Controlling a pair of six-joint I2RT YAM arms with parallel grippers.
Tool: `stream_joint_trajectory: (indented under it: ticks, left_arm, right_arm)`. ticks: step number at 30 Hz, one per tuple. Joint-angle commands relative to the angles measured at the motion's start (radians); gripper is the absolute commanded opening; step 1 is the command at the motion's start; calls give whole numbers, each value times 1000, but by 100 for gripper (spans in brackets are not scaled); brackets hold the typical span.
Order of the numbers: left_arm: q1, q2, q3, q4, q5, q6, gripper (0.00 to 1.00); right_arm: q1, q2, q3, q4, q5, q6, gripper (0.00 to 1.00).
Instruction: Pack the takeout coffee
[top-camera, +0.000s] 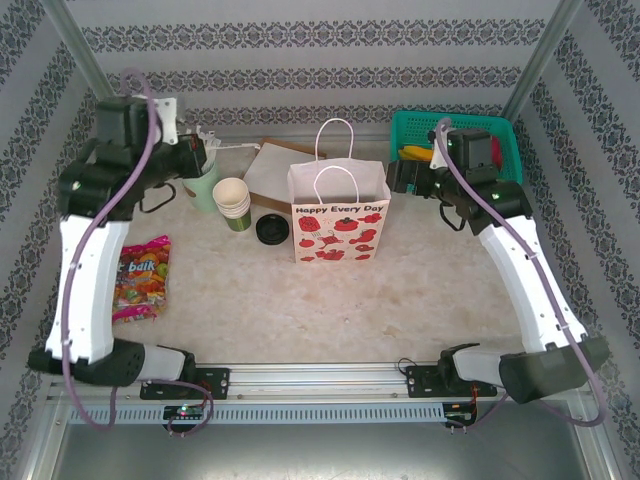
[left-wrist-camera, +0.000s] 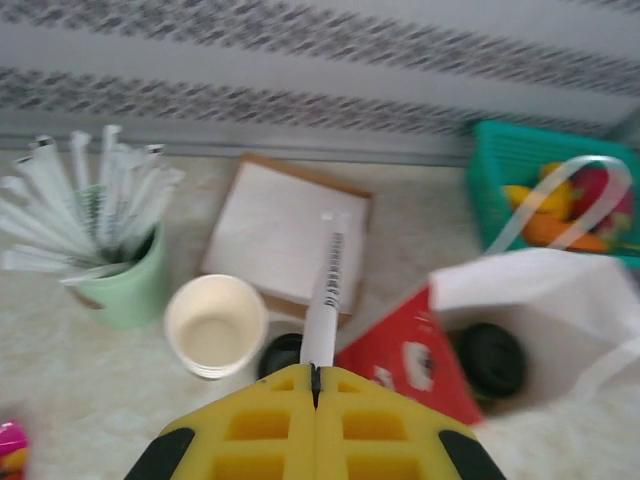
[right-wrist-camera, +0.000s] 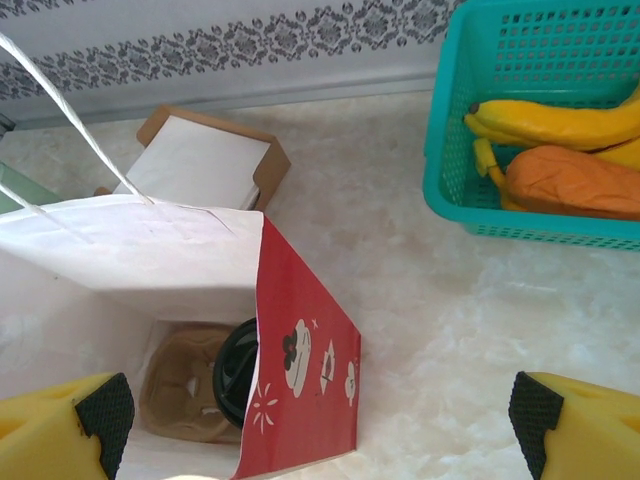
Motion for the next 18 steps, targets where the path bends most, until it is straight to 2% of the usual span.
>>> stream_joint_trajectory:
  ticks: [1, 9, 14, 18]
  left_arm:
    - [-9, -60, -12, -2, 232, -64, 0]
    - [-11, -91, -8, -12, 378, -67, 0]
    - [-19, -36, -6, -44, 386, -2, 0]
    - [-33, 46, 27, -106, 316, 46, 0]
  right_arm:
    - [6, 20, 38, 33, -37, 29, 98]
    - [31, 57, 68, 29, -41, 32, 98]
    - [40, 48, 69, 22, -26, 25, 98]
    - [43, 46, 69, 8, -13, 16, 98]
